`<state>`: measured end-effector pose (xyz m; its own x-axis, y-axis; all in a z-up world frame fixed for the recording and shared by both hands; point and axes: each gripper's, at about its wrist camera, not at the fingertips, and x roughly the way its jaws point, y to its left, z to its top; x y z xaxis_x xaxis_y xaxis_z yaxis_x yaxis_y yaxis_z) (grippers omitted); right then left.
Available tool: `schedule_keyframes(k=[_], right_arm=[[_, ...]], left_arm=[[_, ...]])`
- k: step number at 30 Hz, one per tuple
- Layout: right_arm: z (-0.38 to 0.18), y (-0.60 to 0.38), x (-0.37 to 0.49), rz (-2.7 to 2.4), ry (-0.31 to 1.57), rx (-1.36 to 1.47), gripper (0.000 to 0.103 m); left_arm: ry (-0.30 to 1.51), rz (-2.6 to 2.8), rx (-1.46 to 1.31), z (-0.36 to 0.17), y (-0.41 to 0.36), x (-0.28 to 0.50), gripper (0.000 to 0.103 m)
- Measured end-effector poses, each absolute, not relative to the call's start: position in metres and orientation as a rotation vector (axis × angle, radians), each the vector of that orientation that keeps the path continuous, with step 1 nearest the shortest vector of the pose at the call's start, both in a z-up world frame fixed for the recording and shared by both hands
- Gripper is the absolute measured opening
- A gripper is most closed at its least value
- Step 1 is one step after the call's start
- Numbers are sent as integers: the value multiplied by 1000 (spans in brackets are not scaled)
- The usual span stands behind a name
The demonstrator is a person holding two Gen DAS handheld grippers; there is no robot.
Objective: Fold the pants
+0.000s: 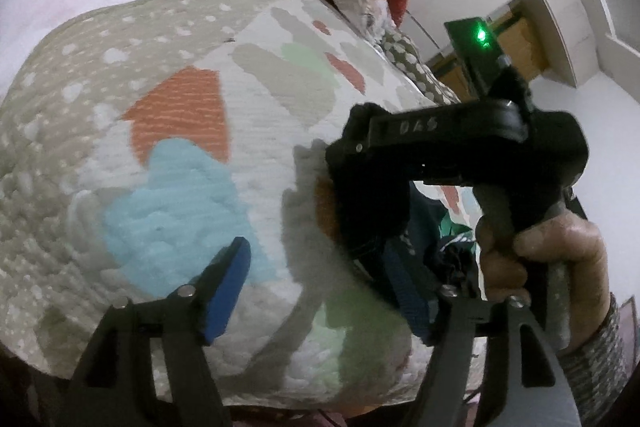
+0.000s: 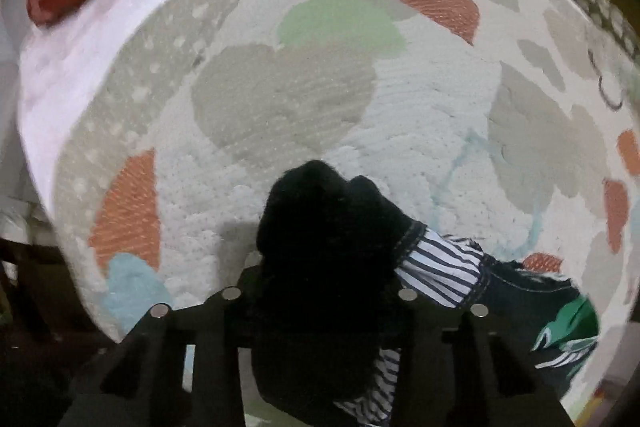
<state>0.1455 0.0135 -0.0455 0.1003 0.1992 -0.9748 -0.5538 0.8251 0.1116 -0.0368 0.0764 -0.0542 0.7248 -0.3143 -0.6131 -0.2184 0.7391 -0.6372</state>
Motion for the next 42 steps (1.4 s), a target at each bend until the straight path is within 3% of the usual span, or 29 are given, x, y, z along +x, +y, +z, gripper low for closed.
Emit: schedule_keyframes(k=[6, 7, 8, 10, 21, 28, 32, 36, 42], right_arm=[[-32, -11, 148, 647, 1361, -175, 38], [-29, -14, 146, 663, 1355, -162, 38], [-25, -16, 147, 675, 1350, -152, 38], [-18, -22, 146, 701, 1337, -121, 37], [18, -124, 130, 806, 1195, 194, 37], [10, -242, 121, 733, 1118, 376, 42], [-18, -295, 118, 614, 1138, 433, 63], [-25, -342, 109, 514, 1101, 492, 65], [23, -359, 92, 602, 857, 611, 65]], left_arm=[[787, -65, -579, -45, 40, -6, 72], [795, -58, -551, -46, 35, 0, 66], [814, -57, -533, -46, 30, 5, 38], [880, -102, -531, -49, 22, 15, 8], [864, -171, -385, 0, -58, 10, 9], [905, -251, -298, 7, -114, 13, 26], [887, -261, -309, 14, -109, 9, 52], [874, -209, -337, 21, -95, 21, 53], [899, -175, -291, 10, -107, 44, 53]])
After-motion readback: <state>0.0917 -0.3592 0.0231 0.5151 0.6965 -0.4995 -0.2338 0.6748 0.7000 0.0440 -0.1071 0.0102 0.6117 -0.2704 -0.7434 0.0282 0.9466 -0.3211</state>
